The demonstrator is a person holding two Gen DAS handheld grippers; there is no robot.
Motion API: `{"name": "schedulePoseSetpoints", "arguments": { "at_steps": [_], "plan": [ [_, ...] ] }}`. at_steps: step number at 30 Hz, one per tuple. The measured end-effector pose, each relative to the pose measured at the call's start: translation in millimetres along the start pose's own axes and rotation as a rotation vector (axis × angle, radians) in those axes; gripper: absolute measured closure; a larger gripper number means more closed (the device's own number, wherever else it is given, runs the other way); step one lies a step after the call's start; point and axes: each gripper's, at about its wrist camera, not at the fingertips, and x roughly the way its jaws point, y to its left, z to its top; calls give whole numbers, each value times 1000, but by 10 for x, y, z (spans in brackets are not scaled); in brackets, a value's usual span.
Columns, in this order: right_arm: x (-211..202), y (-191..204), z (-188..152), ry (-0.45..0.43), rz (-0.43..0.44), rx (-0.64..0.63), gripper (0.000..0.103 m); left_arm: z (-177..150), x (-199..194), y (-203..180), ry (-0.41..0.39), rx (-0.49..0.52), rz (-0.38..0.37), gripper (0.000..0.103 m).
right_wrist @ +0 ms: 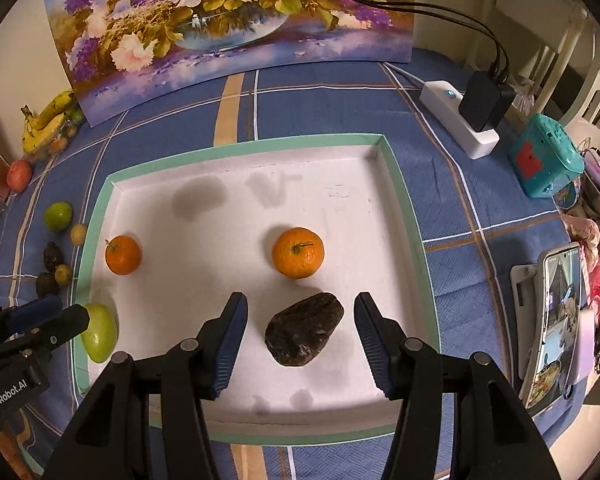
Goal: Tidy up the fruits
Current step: 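Lower the pear into the tray and open the left tool while the right tool releases the date, then withdraw both open tools from the tray toward the loose fruit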
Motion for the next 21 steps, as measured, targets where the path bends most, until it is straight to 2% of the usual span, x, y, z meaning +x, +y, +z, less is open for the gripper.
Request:
{"name": "schedulePoseSetpoints", "arguments": {
  "at_steps": [11, 13, 15, 17, 18, 20, 21],
  "plan": [
    [2, 48, -40, 3, 1, -11, 46, -8, 47, 175, 4, -63, 23, 54],
    [14, 69, -44, 6, 2, -17, 46, -12, 53, 229, 4, -79, 34, 44],
    [22, 84, -48, 8, 1, -22, 46, -12, 58, 302, 1, -113, 65, 22],
    [25, 97, -51, 6, -2, -26, 43, -14, 62, 368, -2, -138, 101, 9],
    [29, 99, -52, 6, -4, -27, 40, -15, 67, 397, -3, -147, 116, 5],
    [42, 104, -48, 5, -12, -29, 26, -27, 79, 467, -3, -166, 147, 2],
    [46, 107, -51, 5, -15, -31, 24, -33, 83, 500, -5, -174, 161, 0]
  ]
}}
